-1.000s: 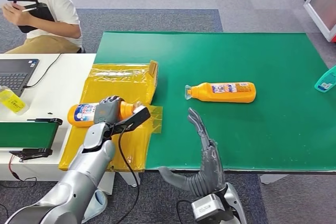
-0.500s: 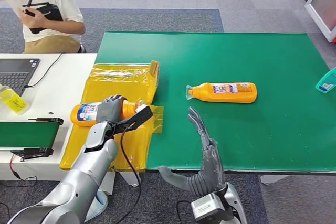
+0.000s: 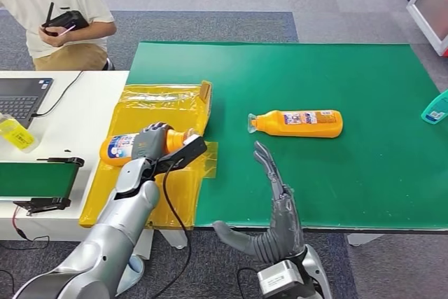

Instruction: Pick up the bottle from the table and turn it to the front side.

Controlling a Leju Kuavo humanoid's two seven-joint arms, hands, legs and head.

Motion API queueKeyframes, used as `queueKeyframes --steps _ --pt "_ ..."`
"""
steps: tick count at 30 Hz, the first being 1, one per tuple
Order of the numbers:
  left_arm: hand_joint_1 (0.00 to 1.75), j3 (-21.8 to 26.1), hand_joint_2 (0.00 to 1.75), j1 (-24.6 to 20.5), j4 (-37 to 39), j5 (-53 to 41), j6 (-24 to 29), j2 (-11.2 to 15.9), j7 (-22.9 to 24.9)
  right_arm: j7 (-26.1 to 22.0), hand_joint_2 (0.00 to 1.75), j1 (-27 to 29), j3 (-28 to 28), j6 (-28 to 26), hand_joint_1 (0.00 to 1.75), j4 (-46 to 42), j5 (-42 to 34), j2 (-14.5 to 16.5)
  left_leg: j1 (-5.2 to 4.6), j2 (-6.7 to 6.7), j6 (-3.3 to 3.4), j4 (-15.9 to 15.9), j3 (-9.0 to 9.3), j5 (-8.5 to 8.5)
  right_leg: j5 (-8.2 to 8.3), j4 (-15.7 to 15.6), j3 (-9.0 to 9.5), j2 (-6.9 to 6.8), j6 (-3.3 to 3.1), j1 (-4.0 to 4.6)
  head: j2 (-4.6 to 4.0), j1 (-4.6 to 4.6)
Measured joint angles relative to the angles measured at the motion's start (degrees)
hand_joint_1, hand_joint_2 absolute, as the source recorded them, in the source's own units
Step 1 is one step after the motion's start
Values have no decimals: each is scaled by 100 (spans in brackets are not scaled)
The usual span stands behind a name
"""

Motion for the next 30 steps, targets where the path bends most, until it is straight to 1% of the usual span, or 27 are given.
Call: queueKeyframes --steps 3,5,8,11,13,18,21,25,27,30 --pt "175 -181 175 -1 -2 -65 18 -47 -126 8 175 4 3 -15 0 -19 22 -1 0 0 0 1 -7 0 0 0 -5 0 1 0 0 1" --pt "175 -465 175 -8 1 -124 15 -79 -157 -2 175 0 10 -19 0 -18 22 -4 -1 0 1 2 -11 0 1 0 -8 0 2 -1 0 1" --pt "175 -1058 175 -48 19 -159 78 -115 -270 -50 175 -15 32 -1 0 -2 -10 -11 -1 -1 2 2 -17 -1 2 -1 -11 0 3 -1 0 0" --pt "175 -1693 175 -74 28 -13 240 -134 -631 -86 175 -62 82 27 0 58 -62 -25 -1 -2 2 2 -19 -2 2 0 -12 0 3 -1 0 1" --pt "171 -2044 175 -72 26 170 247 -149 -790 -88 175 -92 111 46 0 102 -100 -32 -1 -2 3 2 -20 -2 2 0 -14 0 3 -1 0 1" --pt "161 -2895 175 -55 -29 762 128 -157 -814 -103 175 -147 155 75 0 190 -147 -46 0 -2 3 2 -22 -2 1 0 -17 0 3 -1 0 1" --pt "158 -3210 175 -54 -49 958 109 -157 -786 -107 175 -161 161 75 0 221 -157 -48 0 -2 3 2 -23 -2 1 0 -18 0 3 -1 0 2" --pt "158 -3401 175 -54 -55 1064 85 -155 -756 -111 175 -163 162 72 0 231 -171 -50 0 -2 3 2 -23 -2 1 0 -18 0 3 -1 0 1" --pt "148 -3453 175 -55 -55 1085 79 -155 -750 -113 175 -164 162 71 0 234 -174 -50 0 -2 3 2 -23 -2 2 0 -17 0 3 -1 0 2" --pt "120 -3500 175 -57 -55 1096 76 -155 -673 -113 175 -165 162 71 0 238 -178 -50 0 -2 3 2 -23 -2 1 0 -18 0 3 -1 0 1"
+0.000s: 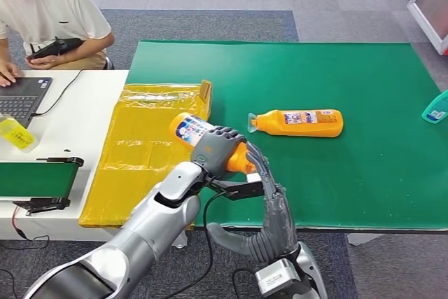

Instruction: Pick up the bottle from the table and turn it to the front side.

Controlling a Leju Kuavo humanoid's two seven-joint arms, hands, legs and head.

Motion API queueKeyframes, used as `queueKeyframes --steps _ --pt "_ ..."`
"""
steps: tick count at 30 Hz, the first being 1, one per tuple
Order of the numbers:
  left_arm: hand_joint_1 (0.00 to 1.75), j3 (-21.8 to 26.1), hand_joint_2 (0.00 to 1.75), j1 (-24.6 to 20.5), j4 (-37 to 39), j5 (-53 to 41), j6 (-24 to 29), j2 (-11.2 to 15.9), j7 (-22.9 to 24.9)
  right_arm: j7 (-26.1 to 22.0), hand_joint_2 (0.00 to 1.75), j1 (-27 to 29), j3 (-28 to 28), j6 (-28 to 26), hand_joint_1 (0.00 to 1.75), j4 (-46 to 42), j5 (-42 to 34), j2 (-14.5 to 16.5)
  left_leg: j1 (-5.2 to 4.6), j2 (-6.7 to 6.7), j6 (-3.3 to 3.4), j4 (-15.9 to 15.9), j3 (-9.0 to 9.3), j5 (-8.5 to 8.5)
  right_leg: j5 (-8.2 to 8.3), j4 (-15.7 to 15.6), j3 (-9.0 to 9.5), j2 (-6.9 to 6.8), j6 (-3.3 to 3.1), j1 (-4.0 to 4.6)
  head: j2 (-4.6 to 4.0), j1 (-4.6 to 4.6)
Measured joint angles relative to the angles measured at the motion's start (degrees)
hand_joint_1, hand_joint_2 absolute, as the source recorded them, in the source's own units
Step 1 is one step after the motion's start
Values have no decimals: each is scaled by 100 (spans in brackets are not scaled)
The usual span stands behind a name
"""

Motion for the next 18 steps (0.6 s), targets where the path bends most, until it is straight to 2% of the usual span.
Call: queueKeyframes --steps 1,5,10,14,17,18 --pt "119 -3 175 -1 1 -16 1 2 52 1 175 -1 0 0 0 0 -1 -1 0 0 0 0 0 0 0 0 0 0 0 0 0 -1" --pt "158 85 175 -27 17 -143 19 49 267 13 175 -11 0 -4 0 5 -2 -9 0 0 0 0 -1 0 0 0 -1 0 0 0 0 0" --pt "163 480 175 -52 81 -306 53 175 407 53 175 -9 -7 -14 0 7 -11 -11 1 1 -1 0 -1 2 0 1 -2 0 0 1 0 -1" --pt "175 724 175 -52 122 -387 59 241 415 62 175 -8 -11 -22 0 7 -11 -11 1 1 -2 0 -1 2 0 1 -3 0 0 1 0 0" --pt "173 846 175 -52 140 -398 59 258 423 63 175 -8 -11 -30 0 7 -11 -11 0 1 -1 0 -2 1 0 0 -3 0 0 1 0 1" --pt "165 887 175 -51 146 -404 59 260 425 66 175 -7 -11 -31 0 7 -9 -11 0 1 -1 0 -2 1 0 0 -3 0 0 0 0 1"
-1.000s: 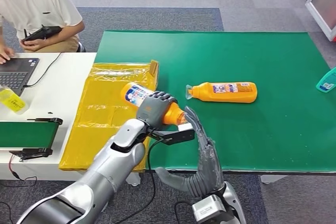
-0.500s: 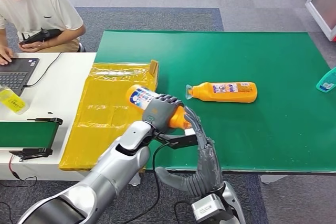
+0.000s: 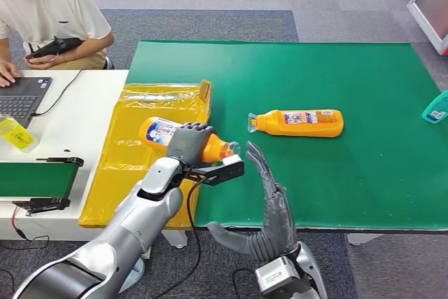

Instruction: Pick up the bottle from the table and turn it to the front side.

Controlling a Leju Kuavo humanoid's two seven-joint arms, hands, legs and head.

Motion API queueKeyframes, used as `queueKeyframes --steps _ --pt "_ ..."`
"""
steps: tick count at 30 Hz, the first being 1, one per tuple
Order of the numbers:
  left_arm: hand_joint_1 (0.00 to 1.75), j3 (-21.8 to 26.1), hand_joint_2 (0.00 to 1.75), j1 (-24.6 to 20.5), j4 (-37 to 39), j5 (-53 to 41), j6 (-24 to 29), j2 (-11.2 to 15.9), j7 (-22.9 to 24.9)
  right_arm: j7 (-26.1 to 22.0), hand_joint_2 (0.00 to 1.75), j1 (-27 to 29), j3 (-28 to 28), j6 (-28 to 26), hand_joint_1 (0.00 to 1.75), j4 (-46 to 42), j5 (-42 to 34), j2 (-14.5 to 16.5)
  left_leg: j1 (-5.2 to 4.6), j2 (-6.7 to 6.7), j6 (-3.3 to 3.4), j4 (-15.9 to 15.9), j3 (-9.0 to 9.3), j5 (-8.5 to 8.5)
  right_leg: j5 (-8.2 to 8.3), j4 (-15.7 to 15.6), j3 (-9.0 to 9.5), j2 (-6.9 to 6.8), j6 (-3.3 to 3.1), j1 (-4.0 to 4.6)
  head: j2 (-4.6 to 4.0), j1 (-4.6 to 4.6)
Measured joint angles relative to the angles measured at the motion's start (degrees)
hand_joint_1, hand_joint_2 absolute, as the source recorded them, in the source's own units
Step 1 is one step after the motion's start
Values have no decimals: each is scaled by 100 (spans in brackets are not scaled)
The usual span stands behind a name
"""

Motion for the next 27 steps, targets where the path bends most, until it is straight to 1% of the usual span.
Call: queueKeyframes --steps 1,4,5,7,12,16,21,27 --pt "151 40 175 0 7 -7 0 1 1 4 175 0 0 0 0 0 3 0 0 0 0 0 0 0 0 0 0 0 0 0 0 0" --pt "51 144 175 1 20 -52 1 1 -3 14 175 2 0 -3 0 -1 13 0 0 0 0 0 0 0 0 0 -1 0 0 0 0 -1" --pt "24 170 175 1 22 -69 3 -1 -6 14 175 3 0 -6 0 -2 16 0 0 0 0 0 0 0 0 0 -2 0 0 0 0 -1" --pt "7 222 175 2 23 -80 14 -7 -15 14 175 5 -2 -18 0 -10 25 0 0 0 0 0 0 0 0 0 -2 0 0 0 0 -1" --pt "1 354 175 23 22 -10 71 -49 -66 21 175 19 -17 -52 0 -21 47 0 0 0 0 0 0 0 0 0 -3 0 0 0 0 -1" --pt "0 427 0 42 20 -33 53 -62 -56 25 175 39 -38 -68 0 -27 55 0 0 0 0 0 0 0 0 0 -2 0 0 0 0 -1" --pt "0 558 0 42 20 -80 -118 -70 15 33 175 97 -83 -72 0 -62 59 0 0 0 0 0 0 0 0 0 -2 0 0 0 0 -1" --pt "0 667 0 39 28 -175 -174 -101 206 40 175 166 -142 -64 0 -132 73 2 0 0 0 0 0 0 0 0 -2 0 0 0 0 -1"
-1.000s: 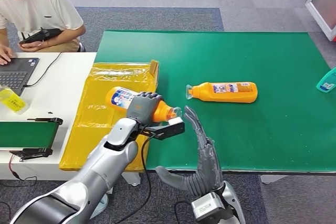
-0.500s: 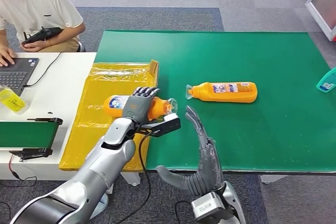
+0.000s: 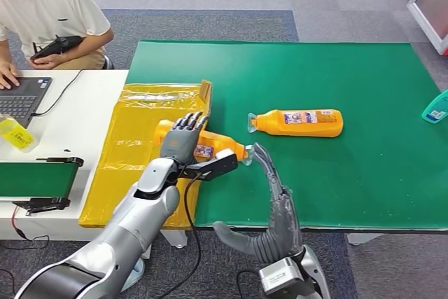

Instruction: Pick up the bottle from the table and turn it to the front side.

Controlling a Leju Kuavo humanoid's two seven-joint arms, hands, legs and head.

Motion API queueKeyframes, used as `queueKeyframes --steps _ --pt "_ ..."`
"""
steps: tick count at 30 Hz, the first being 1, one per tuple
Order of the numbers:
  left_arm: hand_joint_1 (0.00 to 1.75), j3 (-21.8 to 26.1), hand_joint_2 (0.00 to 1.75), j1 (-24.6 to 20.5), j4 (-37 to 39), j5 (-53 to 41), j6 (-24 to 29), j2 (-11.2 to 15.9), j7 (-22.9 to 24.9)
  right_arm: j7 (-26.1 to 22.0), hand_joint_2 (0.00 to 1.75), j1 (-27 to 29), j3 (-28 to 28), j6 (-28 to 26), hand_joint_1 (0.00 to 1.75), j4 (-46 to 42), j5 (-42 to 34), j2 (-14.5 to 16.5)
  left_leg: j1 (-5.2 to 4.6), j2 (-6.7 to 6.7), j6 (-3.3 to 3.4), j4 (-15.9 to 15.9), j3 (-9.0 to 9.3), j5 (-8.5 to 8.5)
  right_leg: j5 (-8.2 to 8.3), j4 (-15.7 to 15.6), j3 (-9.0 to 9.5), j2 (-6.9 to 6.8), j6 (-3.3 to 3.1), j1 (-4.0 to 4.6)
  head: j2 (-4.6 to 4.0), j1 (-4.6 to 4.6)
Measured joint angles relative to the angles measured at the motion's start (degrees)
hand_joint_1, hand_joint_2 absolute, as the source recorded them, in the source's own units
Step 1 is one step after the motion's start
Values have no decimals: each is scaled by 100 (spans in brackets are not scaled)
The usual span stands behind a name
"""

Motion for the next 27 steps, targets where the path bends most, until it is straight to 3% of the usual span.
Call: queueKeyframes --steps 6,13,22,26,27 --pt "0 173 0 8 7 197 38 -20 -42 -1 175 57 -65 5 0 -96 43 3 0 0 0 0 0 0 0 0 0 0 0 0 0 1" --pt "0 230 0 242 -289 997 130 -63 -426 -9 175 137 -119 -26 0 -155 92 21 0 0 0 0 0 -1 0 0 0 0 0 0 0 0" --pt "0 -51 0 1420 -2579 3472 -587 -69 -1452 68 175 325 -207 -320 0 -311 322 56 0 2 1 0 -4 -8 -5 -1 -4 2 0 0 0 1" --pt "0 -153 175 1855 -3435 4334 -936 54 -1812 281 175 328 -247 -171 0 -302 326 62 0 3 -1 -2 -7 -8 -7 0 -2 3 -1 1 0 1" --pt "0 -161 175 1924 -3546 4515 -1002 73 -1894 332 175 322 -251 -123 0 -298 313 62 0 3 -1 -2 -7 -9 -6 0 -2 4 -1 1 0 0"
